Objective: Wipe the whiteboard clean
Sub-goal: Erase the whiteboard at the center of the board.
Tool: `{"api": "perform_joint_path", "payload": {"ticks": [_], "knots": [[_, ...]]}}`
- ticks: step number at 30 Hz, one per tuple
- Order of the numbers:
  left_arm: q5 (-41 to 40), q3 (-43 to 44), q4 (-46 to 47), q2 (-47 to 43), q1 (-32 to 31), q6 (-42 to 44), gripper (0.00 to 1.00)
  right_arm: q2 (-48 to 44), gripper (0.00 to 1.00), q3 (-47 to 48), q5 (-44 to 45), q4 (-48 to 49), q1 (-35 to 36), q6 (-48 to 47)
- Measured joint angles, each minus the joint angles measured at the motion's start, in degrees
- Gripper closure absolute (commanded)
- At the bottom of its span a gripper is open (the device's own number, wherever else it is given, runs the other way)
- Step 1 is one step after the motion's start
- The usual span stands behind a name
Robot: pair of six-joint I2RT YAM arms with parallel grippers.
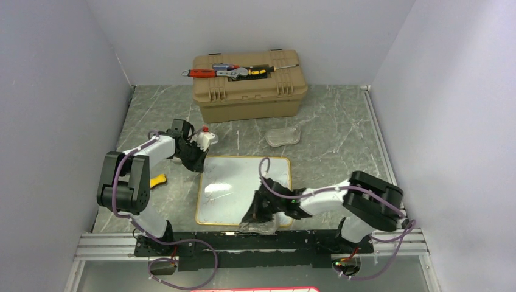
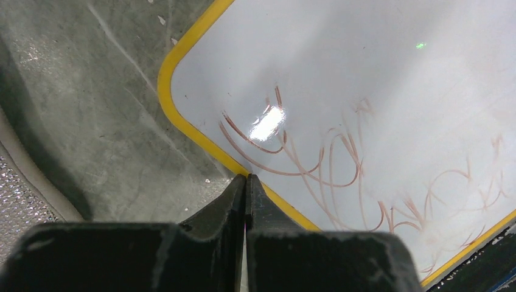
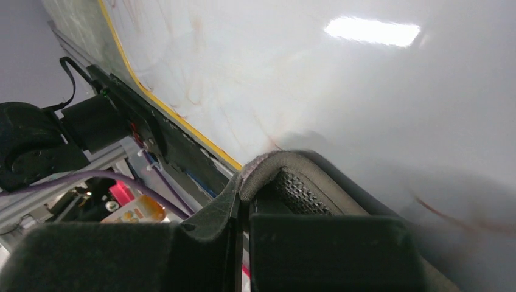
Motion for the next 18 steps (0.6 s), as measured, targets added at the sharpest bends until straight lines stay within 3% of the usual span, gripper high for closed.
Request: {"api": "perform_joint_path", "payload": {"ticks": [2, 8, 10, 14, 18], "knots": [[0.0, 0.0, 0.0, 0.0, 0.0, 0.0, 0.92, 4.3, 1.0, 6.4, -1.4, -4.4, 0.1, -0.8], [-0.2, 0.0, 0.0, 0.0, -0.1, -0.3, 0.92, 26.3, 1.0, 37.2, -6.9, -14.2, 2.0, -8.0], [-0.2, 0.0, 0.0, 0.0, -0.1, -0.3, 0.92, 28.9, 1.0, 40.4, -7.2, -15.0, 2.2, -9.7], [-0.3, 0.1, 0.0, 0.1, -0.2, -0.3, 0.92, 22.7, 1.0, 30.1, -5.8, -9.9, 1.0, -9.4], [-0.4, 0.1, 0.0, 0.1, -0.2, -0.3, 0.92, 8.3, 1.0, 14.1, -2.2, -11.0, -1.4, -7.7]]}}
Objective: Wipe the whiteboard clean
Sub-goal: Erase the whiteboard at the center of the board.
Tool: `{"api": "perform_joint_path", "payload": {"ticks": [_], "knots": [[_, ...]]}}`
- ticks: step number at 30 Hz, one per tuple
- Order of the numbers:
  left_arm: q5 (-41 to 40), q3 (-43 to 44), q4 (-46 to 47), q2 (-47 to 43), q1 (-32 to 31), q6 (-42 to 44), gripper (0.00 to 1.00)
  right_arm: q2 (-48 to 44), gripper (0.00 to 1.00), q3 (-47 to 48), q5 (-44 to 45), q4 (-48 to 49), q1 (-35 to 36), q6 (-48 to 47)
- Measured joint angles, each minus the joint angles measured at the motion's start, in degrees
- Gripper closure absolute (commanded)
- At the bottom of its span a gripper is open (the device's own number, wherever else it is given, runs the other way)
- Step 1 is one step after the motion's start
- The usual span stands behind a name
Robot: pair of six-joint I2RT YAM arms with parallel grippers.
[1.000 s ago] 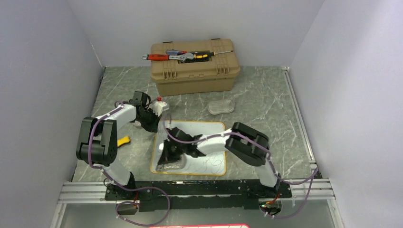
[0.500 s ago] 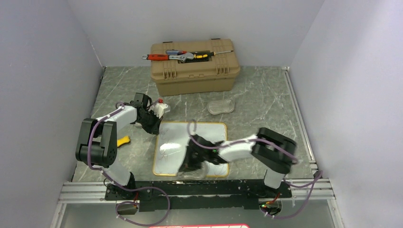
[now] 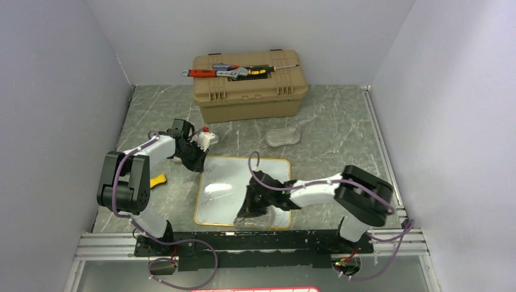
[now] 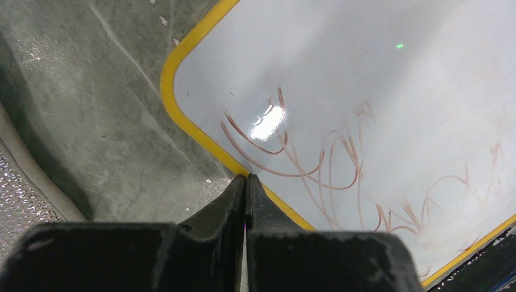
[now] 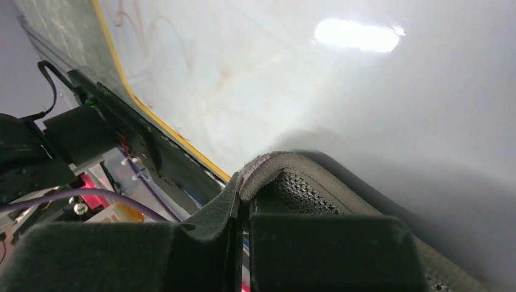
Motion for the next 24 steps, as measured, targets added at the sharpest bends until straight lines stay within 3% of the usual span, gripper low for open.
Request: {"api": "perform_joint_path", "payload": {"ticks": [4, 13, 16, 19, 24], "knots": [[0.0, 0.2, -0.2, 0.3, 0.0, 0.0, 0.92, -3.8, 1.0, -2.6, 2.9, -2.4, 0.6, 0.5], [-0.3, 1.0, -0.9, 0.8, -0.2, -0.2, 0.92, 17.1, 1.0, 27.9, 1.4, -13.3, 6.1, -7.3], [-0.6, 1.0, -1.0, 0.8, -0.3, -0.2, 0.92, 19.5, 1.0, 31.6, 1.5, -14.1, 6.9, -9.3], [-0.8, 1.1, -1.0, 0.8, -0.4, -0.2, 0.92, 17.6, 1.0, 27.0, 2.6, -10.6, 7.1, -9.2], [-0.9, 1.4, -1.4, 1.1, -0.5, -0.2, 0.92, 4.9, 1.0, 8.8, 5.8, -5.0, 7.4, -4.7]]}}
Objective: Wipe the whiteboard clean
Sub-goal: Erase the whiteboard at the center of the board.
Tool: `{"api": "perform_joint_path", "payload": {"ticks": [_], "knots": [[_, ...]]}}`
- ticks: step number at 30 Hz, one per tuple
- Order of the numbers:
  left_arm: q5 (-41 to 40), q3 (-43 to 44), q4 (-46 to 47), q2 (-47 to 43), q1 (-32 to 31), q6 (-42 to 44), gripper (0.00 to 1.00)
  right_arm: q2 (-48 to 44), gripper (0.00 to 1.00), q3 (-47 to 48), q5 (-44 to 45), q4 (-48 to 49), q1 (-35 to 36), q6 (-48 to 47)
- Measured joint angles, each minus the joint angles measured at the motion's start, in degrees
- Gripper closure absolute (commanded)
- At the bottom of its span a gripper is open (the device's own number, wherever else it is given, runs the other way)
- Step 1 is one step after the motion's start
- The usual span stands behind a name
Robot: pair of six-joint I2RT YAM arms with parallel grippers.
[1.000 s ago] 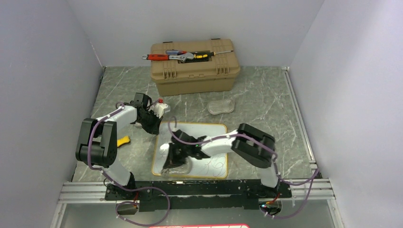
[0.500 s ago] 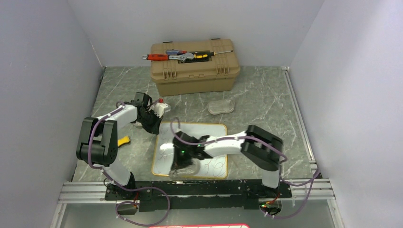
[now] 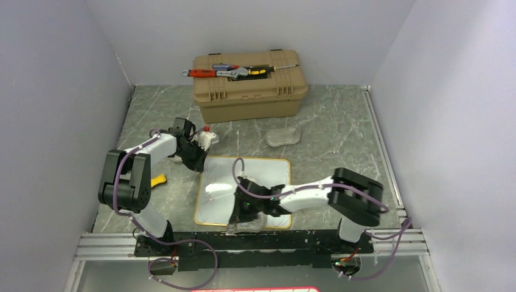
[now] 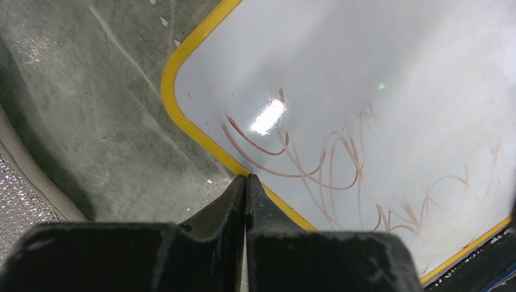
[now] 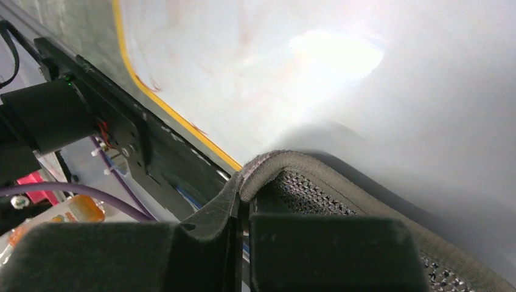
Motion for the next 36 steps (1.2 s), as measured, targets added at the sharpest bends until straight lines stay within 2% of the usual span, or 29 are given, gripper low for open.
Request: {"api": "perform_joint_path", "payload": {"ticks": [3, 5, 7, 14, 16, 19, 22, 26, 28, 33, 36], "knots": [[-0.1, 0.1, -0.1, 0.0, 0.0, 0.0, 0.92, -5.3, 1.0, -7.5, 1.8, 1.9, -0.1, 3.0], [-0.1, 0.1, -0.1, 0.0, 0.0, 0.0, 0.92, -5.1, 1.0, -7.1, 1.9, 1.8, -0.2, 3.7], [-0.2, 0.1, -0.1, 0.0, -0.1, 0.0, 0.92, -3.4, 1.0, -3.7, 1.3, -0.5, -0.2, 3.2], [-0.4, 0.5, -0.3, 0.3, -0.2, -0.6, 0.92, 14.7, 1.0, 22.4, -4.3, -9.2, 1.1, -3.4], [-0.5, 1.0, -0.7, 0.7, -0.3, -0.8, 0.92, 16.7, 1.0, 24.5, -5.4, -9.2, 1.1, -4.6], [-0.7, 1.2, -1.1, 0.9, -0.3, -0.8, 0.92, 13.8, 1.0, 17.9, -5.6, -2.6, 0.2, -3.8], [-0.4, 1.5, -1.3, 1.1, -0.5, -0.8, 0.92, 4.5, 1.0, 3.9, -5.6, 1.4, -2.2, -0.6], [0.2, 1.7, -1.4, 1.5, -1.0, -0.9, 0.92, -10.3, 1.0, -12.2, -4.3, -1.5, -6.2, 5.1], [0.2, 1.7, -1.4, 1.5, -1.0, -0.8, 0.92, -14.1, 1.0, -16.2, -3.0, -1.7, -6.9, 7.3], [0.2, 1.9, -1.5, 1.6, -1.0, -0.9, 0.92, -14.2, 1.0, -18.8, -6.3, 2.2, -9.1, 9.3], [0.2, 2.1, -1.7, 1.7, -1.0, -0.9, 0.92, -5.1, 1.0, -11.3, -14.3, 4.3, -10.7, 7.7]]}}
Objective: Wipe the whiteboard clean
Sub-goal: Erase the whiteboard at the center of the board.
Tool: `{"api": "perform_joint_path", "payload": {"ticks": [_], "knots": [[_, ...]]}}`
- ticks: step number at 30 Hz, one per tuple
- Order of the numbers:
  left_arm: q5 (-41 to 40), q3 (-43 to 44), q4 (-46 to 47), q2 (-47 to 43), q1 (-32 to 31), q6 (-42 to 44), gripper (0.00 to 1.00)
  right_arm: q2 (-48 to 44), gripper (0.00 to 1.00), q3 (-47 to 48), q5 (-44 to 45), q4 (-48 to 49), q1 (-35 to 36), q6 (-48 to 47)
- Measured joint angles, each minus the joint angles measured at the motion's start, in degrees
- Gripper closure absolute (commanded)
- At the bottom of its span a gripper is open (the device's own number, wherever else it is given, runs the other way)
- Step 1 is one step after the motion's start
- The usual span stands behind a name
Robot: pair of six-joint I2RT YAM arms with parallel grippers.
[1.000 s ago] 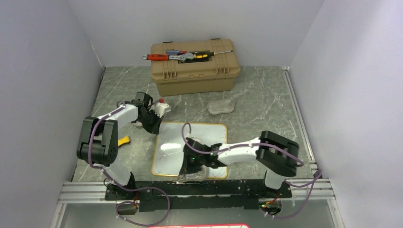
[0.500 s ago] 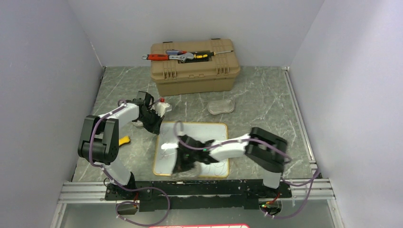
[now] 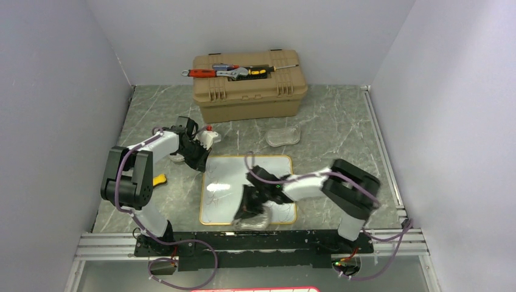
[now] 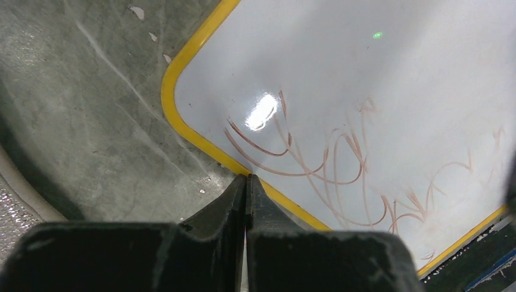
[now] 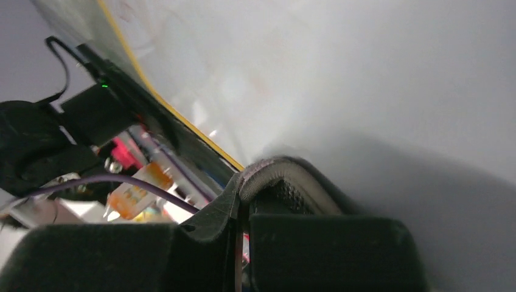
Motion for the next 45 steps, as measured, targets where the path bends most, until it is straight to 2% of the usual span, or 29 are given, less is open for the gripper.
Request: {"api": "perform_joint_path", "payload": {"ticks": [5, 8, 11, 17, 19, 21, 23, 29, 31, 34, 36, 39, 42, 45], "knots": [[-0.1, 0.9, -0.2, 0.7, 0.0, -0.5, 0.92, 19.7, 1.0, 22.8, -11.6, -1.0, -0.6, -4.7], [-0.1, 0.9, -0.2, 0.7, 0.0, -0.5, 0.92, 24.2, 1.0, 29.9, -13.8, -3.1, -1.1, -6.2], [-0.1, 0.9, -0.1, 0.7, 0.0, -0.5, 0.92, 22.1, 1.0, 27.1, -12.4, -2.4, -2.7, -6.6], [-0.1, 0.7, 0.1, 0.6, 0.0, -0.4, 0.92, 3.8, 1.0, 6.7, -1.7, -2.6, -15.0, -7.5], [-0.1, 0.7, 0.1, 0.6, 0.0, -0.5, 0.92, 1.3, 1.0, 3.3, 1.0, -1.6, -16.1, -6.9], [0.0, 0.7, 0.1, 0.6, 0.0, -0.5, 0.92, 2.1, 1.0, 4.1, 2.3, -1.1, -14.6, -6.7], [0.0, 0.7, 0.1, 0.6, 0.0, -0.5, 0.92, 6.3, 1.0, 9.5, 2.6, -1.3, -12.0, -6.4], [0.0, 0.7, 0.1, 0.6, 0.0, -0.7, 0.92, 24.3, 1.0, 34.2, 3.1, -1.0, -2.3, -8.2], [0.0, 0.7, 0.1, 0.6, 0.0, -0.7, 0.92, 24.8, 1.0, 33.8, 3.9, 0.6, -1.5, -8.3], [0.0, 0.7, 0.1, 0.6, 0.0, -0.6, 0.92, 19.1, 1.0, 23.1, 4.7, 6.0, -4.0, -7.1], [-0.1, 0.7, 0.1, 0.6, 0.0, -0.6, 0.92, 11.9, 1.0, 13.8, 5.1, 7.7, -9.0, -6.4], [-0.1, 0.6, 0.2, 0.6, 0.0, -0.6, 0.92, 5.2, 1.0, 6.8, 7.0, 6.3, -15.8, -6.4], [0.0, 0.6, 0.2, 0.6, 0.1, -0.6, 0.92, 7.8, 1.0, 9.3, 8.2, 5.3, -14.4, -6.8], [0.0, 0.6, 0.2, 0.6, 0.1, -0.6, 0.92, 16.9, 1.0, 20.9, 7.2, 4.8, -8.6, -8.2]]}}
